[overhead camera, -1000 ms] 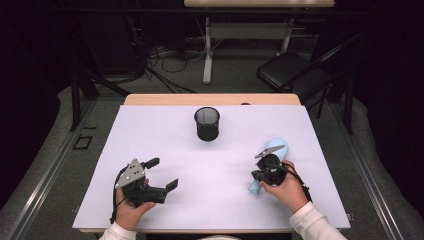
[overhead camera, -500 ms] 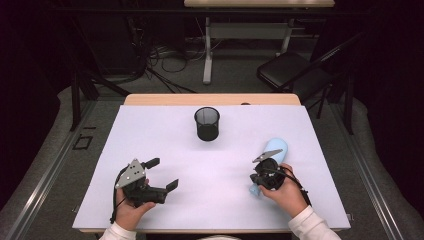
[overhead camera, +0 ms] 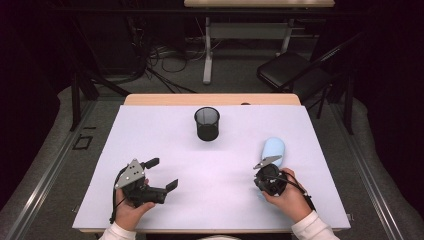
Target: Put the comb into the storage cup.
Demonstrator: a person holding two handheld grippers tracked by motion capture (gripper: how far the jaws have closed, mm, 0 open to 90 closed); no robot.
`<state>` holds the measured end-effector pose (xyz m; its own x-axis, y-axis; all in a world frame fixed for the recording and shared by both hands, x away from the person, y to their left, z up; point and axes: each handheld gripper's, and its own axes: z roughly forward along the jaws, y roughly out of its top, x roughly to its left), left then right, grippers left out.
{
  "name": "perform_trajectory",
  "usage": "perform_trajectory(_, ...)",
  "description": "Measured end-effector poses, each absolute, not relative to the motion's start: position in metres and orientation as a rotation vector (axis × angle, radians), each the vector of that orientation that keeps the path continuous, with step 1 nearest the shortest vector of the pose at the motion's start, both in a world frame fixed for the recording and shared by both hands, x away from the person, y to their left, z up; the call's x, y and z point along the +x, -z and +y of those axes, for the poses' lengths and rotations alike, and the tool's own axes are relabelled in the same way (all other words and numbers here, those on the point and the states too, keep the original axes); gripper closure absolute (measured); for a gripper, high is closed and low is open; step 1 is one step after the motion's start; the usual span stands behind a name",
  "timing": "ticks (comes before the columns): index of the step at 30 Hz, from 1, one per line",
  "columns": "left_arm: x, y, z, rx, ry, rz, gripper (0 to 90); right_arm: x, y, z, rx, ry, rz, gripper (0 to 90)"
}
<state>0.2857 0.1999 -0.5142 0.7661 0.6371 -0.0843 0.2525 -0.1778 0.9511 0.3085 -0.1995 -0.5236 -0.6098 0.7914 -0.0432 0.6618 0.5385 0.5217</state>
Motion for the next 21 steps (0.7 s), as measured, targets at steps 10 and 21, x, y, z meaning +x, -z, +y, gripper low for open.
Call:
perform_trajectory(10,0.286,0.514,0.199,1.757,-0.395,0.699,0.6,0.302,0.527,-0.227,1.315,-0.668,2.471,90.0)
perform_trajectory(21,0.286,0.514,0.199,1.759,-0.394,0.696,0.6,0.302,0.527,-0.256,1.417,-0.693,2.388,90.0)
